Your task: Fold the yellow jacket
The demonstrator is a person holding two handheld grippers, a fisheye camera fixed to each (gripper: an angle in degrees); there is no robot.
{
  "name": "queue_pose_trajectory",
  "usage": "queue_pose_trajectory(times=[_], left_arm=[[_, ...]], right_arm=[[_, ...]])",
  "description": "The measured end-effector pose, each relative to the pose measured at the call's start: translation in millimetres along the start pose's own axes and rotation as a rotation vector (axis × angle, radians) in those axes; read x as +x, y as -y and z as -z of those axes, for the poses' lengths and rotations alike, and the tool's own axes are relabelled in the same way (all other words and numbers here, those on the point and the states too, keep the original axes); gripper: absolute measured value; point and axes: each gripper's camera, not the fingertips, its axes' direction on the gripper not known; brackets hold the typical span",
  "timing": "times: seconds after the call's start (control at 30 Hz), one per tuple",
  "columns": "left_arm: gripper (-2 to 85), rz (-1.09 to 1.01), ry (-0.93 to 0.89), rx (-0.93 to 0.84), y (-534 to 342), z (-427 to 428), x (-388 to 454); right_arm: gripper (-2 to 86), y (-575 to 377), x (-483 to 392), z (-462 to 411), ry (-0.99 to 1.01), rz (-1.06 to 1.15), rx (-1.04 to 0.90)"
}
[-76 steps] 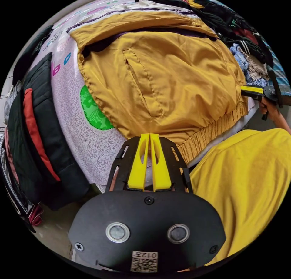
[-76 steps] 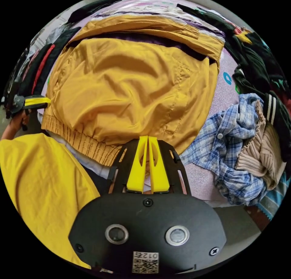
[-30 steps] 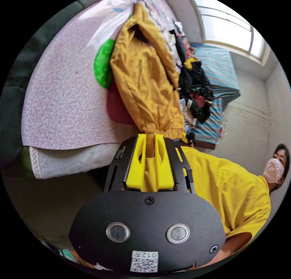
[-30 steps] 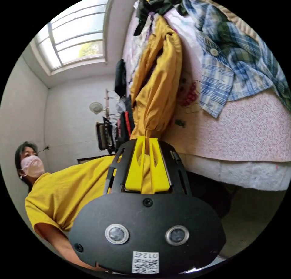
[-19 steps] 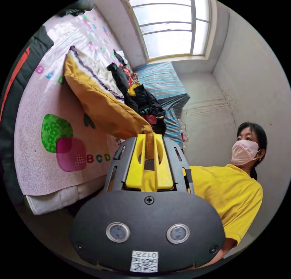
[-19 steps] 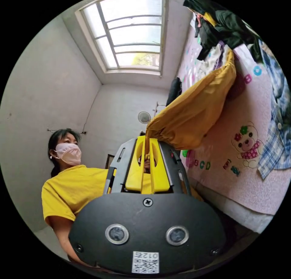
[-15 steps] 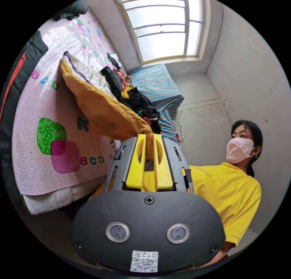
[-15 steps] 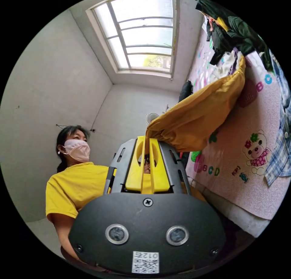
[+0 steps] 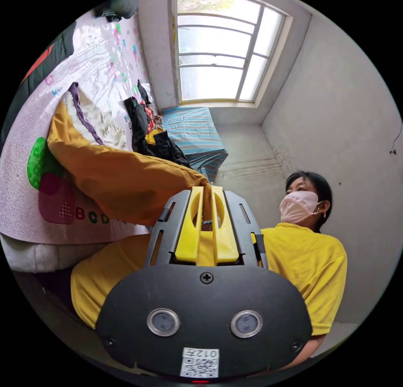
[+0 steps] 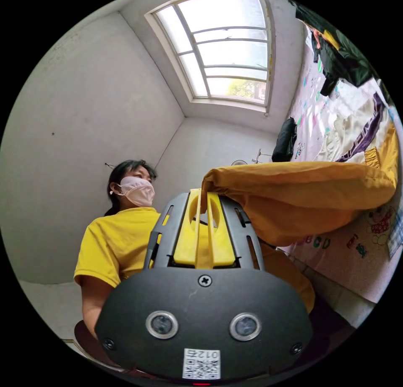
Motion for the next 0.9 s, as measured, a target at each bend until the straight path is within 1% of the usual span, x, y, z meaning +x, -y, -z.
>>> queue_pose_trajectory(times=[0.13,0.27,0.5,0.7,0.77,0.8,0.87,0.9], left_arm=[[1.5,0.038,-0.003,0.051,39.0,-7.2,-25.3],[1.5,0.042,-0.013,0.061,88.8,-28.9,-39.7],[2.1,0.148,0.007,0.099,212.4,-83.7,-88.8],[3.7,0.252,0.08,0.165,325.9,-120.3,-150.8],[4.8,0.299,0.12,0.187,356.7,-128.3,-178.2],[5.7,0.321,0.147,0.203,375.3,-133.9,-196.2],[7.3,0.35,0.134,0.174,400.2,-146.1,-223.1],[8.1,0.376,0.087,0.189,410.1,-151.8,-235.5]], right_arm=[[1.2,25.2,26.9,1.3,-0.034,-0.052,0.061],[1.2,64.1,57.6,-0.3,-0.061,-0.074,0.141],[1.6,159.2,129.7,-13.8,-0.152,-0.113,0.216],[2.2,261.2,237.7,-39.7,-0.27,-0.239,0.223],[2.8,294.0,299.9,-48.8,-0.337,-0.358,0.231],[3.1,300.2,315.7,-50.4,-0.359,-0.386,0.235],[4.8,314.8,374.9,-52.6,-0.457,-0.536,0.252],[5.3,315.6,387.0,-52.7,-0.453,-0.563,0.259]])
